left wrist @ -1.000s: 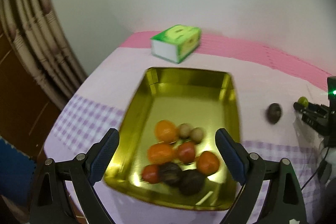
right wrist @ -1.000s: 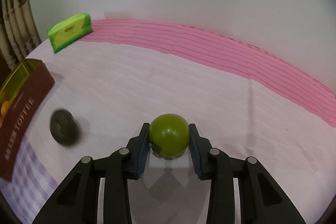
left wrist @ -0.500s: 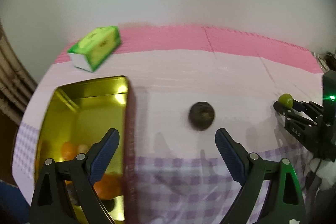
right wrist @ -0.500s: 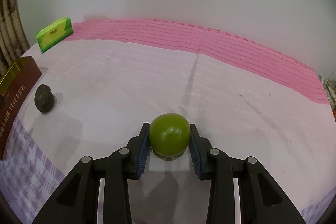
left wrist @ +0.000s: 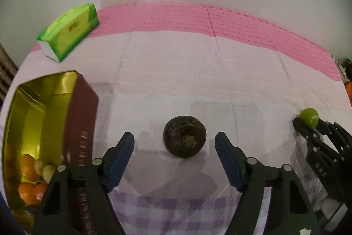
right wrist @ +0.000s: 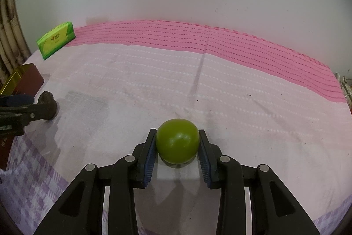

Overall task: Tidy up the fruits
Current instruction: 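Grasp the dark brown fruit with the left gripper while the right gripper holds the lime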

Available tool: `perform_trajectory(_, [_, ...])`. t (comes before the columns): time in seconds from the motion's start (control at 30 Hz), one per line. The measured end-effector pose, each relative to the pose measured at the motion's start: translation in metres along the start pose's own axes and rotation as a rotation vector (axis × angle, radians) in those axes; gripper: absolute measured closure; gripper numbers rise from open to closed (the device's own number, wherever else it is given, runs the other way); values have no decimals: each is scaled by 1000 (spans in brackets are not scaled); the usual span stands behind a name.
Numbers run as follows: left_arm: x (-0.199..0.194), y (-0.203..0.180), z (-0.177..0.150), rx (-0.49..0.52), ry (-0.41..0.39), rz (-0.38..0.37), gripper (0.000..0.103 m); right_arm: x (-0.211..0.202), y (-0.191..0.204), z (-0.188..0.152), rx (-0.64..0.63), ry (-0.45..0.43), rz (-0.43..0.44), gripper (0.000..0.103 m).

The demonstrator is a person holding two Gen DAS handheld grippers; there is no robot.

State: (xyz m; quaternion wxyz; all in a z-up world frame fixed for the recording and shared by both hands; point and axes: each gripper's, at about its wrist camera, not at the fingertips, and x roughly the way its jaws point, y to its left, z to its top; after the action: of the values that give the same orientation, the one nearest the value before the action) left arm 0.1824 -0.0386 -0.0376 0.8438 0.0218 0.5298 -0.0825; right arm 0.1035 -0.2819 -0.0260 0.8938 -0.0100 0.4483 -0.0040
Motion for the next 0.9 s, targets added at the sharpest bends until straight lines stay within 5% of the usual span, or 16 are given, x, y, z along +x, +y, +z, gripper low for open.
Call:
perform_trajectory(0.13, [9,0,3,-16,7,-18,39,0,0,0,2,0,1,66])
perform_trajectory(0.37, [11,-2,6,-7,-1,-36,65,0,0,0,2,0,1,66])
perform_trajectory(0.9, [-16,-5,-25,18,-37,8,66,0,0,0,1,0,-1,66])
